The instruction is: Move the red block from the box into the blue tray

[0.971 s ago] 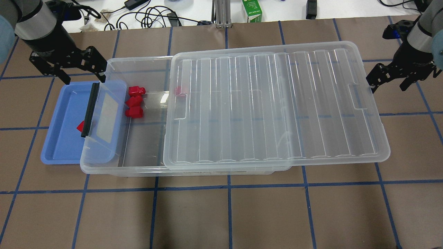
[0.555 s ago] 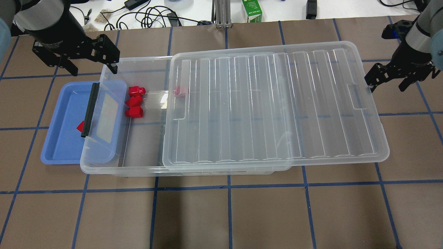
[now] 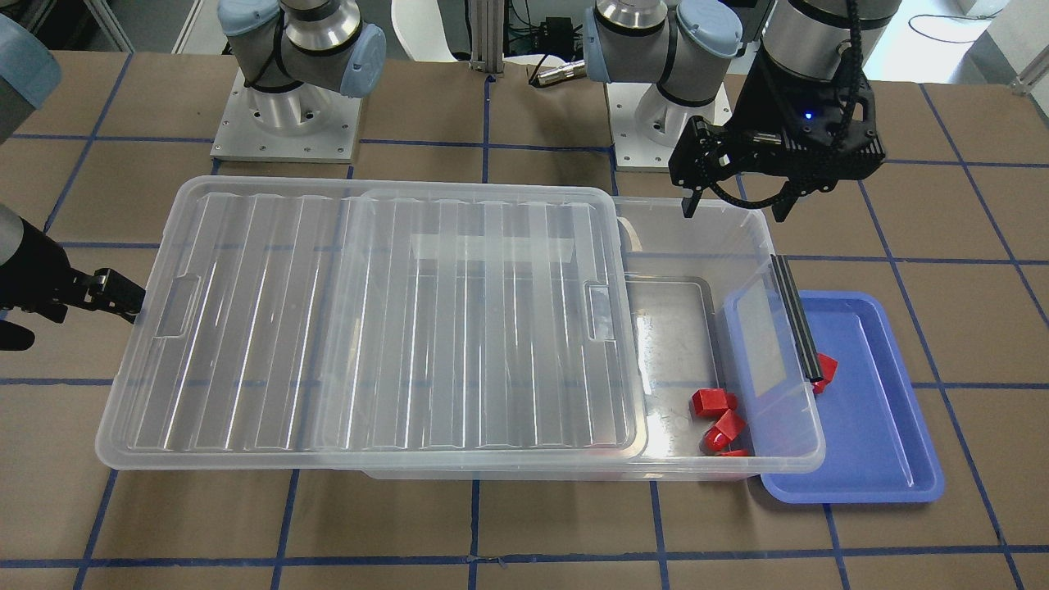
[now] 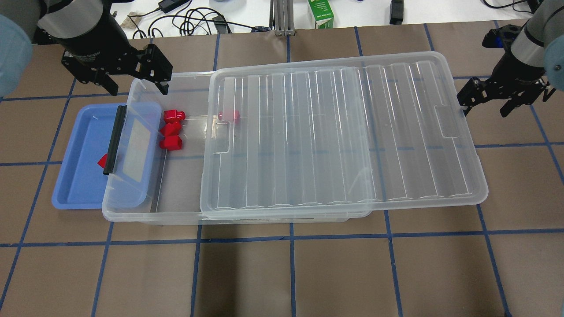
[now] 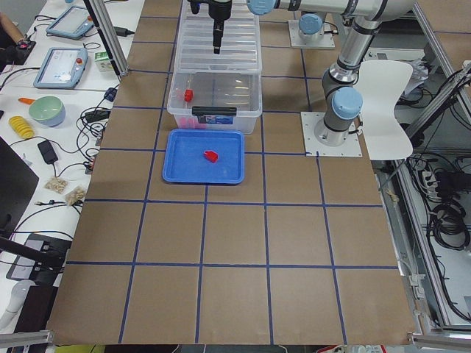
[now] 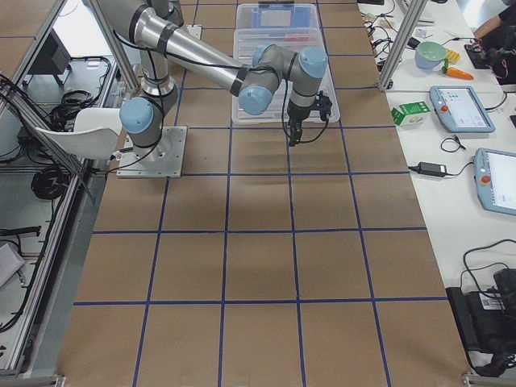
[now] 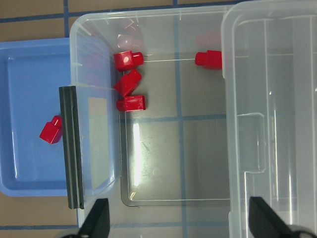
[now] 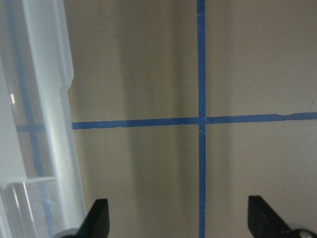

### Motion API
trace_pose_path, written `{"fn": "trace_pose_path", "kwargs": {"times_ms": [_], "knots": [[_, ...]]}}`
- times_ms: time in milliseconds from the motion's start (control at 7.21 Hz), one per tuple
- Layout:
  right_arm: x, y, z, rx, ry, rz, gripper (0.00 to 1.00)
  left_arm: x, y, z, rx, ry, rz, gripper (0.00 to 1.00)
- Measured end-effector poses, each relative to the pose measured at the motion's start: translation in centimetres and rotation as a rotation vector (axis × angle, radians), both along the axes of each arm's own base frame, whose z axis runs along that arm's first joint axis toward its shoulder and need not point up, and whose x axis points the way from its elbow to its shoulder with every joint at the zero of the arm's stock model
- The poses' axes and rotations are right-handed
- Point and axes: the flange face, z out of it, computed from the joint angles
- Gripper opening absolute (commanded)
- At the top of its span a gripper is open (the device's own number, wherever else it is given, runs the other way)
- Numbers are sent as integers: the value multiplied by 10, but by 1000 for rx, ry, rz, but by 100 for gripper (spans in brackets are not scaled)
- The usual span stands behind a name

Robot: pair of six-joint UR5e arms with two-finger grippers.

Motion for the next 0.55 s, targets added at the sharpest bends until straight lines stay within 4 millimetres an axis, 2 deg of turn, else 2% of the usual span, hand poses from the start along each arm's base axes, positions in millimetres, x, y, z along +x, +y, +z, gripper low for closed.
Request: {"fn": "trace_pose_path", "kwargs": {"times_ms": [277,555], "knots": [[23,-3,0,-1,3,-15,100,16,-5,-7,14,21,32,100],[46,-5,0,0,7,-43,100,18,-5,-20,36,25,38,100]]}}
